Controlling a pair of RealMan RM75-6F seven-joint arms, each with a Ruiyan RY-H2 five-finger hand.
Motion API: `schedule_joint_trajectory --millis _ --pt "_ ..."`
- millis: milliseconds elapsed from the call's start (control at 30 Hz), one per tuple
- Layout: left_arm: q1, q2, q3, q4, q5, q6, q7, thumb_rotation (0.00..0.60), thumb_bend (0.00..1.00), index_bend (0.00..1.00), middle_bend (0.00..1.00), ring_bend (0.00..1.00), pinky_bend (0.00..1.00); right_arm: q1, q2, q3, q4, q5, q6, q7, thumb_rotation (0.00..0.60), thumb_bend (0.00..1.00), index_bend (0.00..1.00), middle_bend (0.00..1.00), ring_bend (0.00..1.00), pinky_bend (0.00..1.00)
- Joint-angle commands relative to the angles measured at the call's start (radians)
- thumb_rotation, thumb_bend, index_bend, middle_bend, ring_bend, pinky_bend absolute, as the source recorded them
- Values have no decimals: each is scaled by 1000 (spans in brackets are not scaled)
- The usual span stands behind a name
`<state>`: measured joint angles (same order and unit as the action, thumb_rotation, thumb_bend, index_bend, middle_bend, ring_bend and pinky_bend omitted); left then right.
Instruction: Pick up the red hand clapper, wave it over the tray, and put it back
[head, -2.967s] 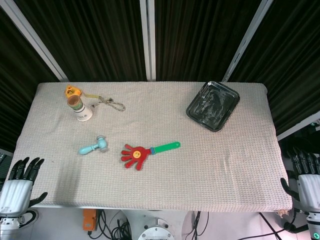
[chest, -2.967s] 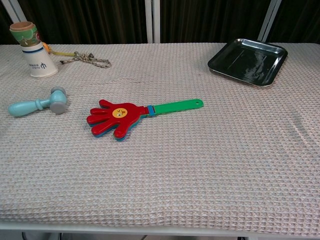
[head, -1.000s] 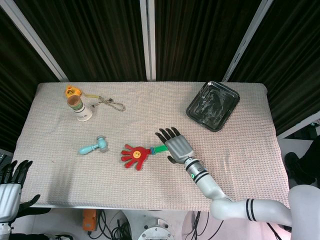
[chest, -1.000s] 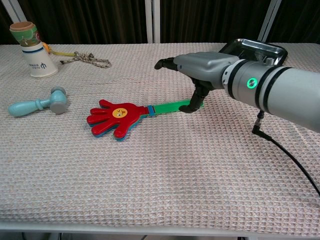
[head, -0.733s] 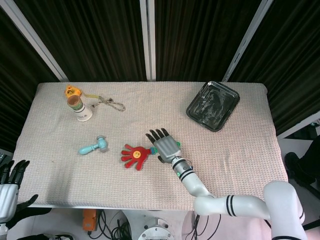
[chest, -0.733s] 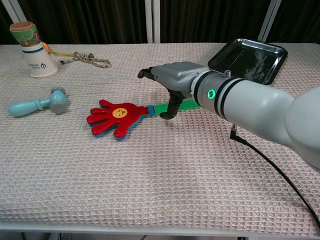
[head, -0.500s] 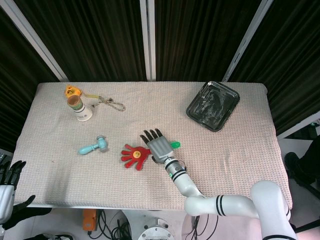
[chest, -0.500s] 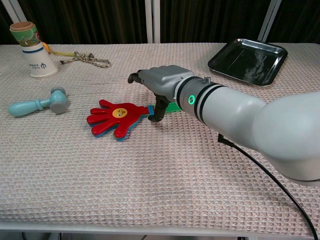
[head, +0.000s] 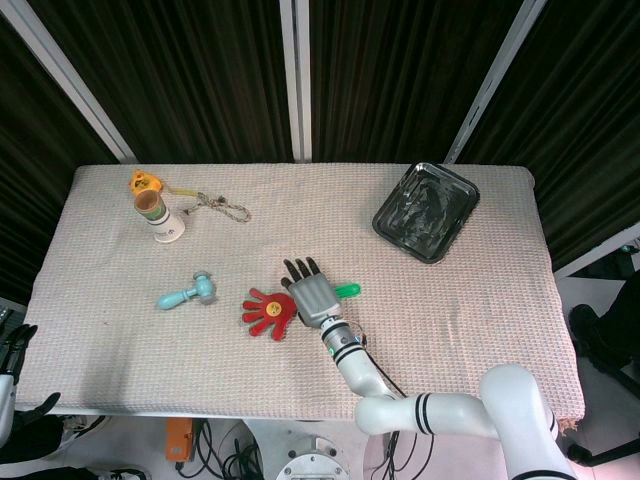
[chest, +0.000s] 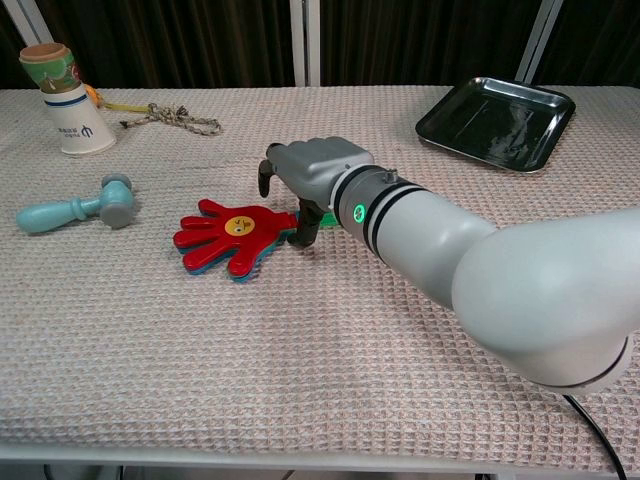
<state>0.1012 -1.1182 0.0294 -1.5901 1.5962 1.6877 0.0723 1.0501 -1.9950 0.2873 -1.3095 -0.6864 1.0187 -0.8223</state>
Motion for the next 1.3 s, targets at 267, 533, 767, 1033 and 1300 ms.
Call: schedule_joint_trajectory --millis 267,533,767,1033,1300 --pt "7 -2 2 3 -1 -1 -4 600 67 98 103 0 85 -1 -14 2 21 -1 5 1 600 220 363 17 0 0" --pt "7 2 0 2 4 -2 -8 600 67 98 103 0 85 -2 -24 6 29 -4 -3 12 600 222 418 31 0 0" --pt "10 2 1 6 3 -4 -20 600 68 98 103 0 85 -6 -27 8 38 -16 -1 22 600 237 522 56 0 0" --pt "11 -1 2 8 4 -7 -31 600 67 98 103 0 85 -35 -19 17 31 -99 9 128 600 288 742 178 0 0" --pt "11 -3 1 4 8 -7 -45 600 67 98 104 0 85 -96 11 32 -2 -222 24 335 600 425 911 397 124 108"
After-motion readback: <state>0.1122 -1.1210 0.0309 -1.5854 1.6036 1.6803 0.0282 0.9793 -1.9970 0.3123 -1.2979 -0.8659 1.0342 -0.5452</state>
